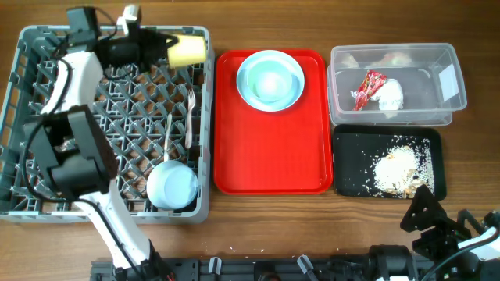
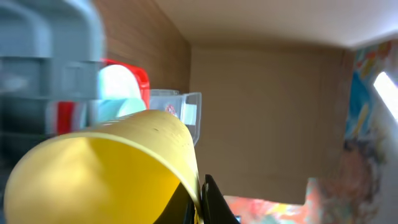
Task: Sort waste into correct bins and load items into the dishwasher rack
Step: 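Lift the yellow cup with the left gripper and place it in the rack's back row, then reach the left gripper to the pale green bowl and grasp its rim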
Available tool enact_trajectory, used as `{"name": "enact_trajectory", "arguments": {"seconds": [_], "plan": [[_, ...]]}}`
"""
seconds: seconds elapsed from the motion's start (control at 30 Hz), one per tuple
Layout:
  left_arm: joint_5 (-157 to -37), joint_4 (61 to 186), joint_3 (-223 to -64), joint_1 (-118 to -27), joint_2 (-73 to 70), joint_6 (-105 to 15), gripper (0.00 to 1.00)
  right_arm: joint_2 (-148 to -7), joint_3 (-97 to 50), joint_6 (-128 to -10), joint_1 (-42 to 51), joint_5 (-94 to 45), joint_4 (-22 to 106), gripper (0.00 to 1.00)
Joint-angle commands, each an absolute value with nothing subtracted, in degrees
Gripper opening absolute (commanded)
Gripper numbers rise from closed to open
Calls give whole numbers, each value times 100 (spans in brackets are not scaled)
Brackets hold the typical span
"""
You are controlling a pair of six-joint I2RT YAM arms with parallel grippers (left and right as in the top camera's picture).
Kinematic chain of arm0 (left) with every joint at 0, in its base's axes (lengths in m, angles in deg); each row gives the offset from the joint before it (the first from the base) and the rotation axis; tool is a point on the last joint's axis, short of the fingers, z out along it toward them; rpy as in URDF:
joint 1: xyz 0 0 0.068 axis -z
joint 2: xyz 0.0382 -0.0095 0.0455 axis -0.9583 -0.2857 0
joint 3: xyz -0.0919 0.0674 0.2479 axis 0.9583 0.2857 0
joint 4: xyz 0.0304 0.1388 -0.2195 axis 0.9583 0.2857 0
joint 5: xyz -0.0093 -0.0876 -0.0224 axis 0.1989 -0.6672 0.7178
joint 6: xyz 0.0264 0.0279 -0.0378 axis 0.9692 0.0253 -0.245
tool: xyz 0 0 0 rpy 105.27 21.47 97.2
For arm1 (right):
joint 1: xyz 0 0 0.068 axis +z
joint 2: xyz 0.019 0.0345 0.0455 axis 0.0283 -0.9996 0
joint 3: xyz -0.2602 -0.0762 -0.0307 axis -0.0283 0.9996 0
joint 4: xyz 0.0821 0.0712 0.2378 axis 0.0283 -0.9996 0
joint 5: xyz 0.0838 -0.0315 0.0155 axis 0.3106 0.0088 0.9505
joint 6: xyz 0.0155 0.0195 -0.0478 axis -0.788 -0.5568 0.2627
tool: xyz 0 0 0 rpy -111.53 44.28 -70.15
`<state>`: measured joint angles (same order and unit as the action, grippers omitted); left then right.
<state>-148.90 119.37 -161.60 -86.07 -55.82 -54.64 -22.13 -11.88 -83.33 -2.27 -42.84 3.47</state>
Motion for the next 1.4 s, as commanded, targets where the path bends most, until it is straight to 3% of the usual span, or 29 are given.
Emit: {"name": "enact_trajectory", "arguments": {"seconds": [0.0, 0.13, 0.3, 0.77, 0.83, 0.87, 1.17, 1.37], "plan": [[-15108, 12077, -16156, -8869, -5787, -5447, 4, -2187, -1166, -8373, -247, -4336, 360, 100], [-14416, 12722, -16156, -8864, -5811, -5130, 4, -2187, -1166, -8375, -247, -4336, 360, 100], [-15862, 11961, -16156, -8919, -5831, -5600, 4, -2187, -1166, -8373, -247, -4339, 360, 100], [-14577, 12018, -15782, -9081, -6183, -5609, 4, -2187, -1166, -8373, -247, -4336, 360, 100], [-14579, 12022, -15782, -9229, -6170, -5611, 32, -2187, -1166, -8373, -247, -4336, 360, 100], [-14599, 12057, -15782, -9328, -6154, -5613, 100, -2187, -1166, -8373, -247, -4336, 360, 100], [-14221, 12431, -15782, -9603, -4716, -5805, 100, -2187, -1166, -8373, -247, -4336, 360, 100], [-12446, 13356, -15782, -9483, -2941, -5733, 100, -2187, -1166, -8373, -247, -4336, 360, 100]]}}
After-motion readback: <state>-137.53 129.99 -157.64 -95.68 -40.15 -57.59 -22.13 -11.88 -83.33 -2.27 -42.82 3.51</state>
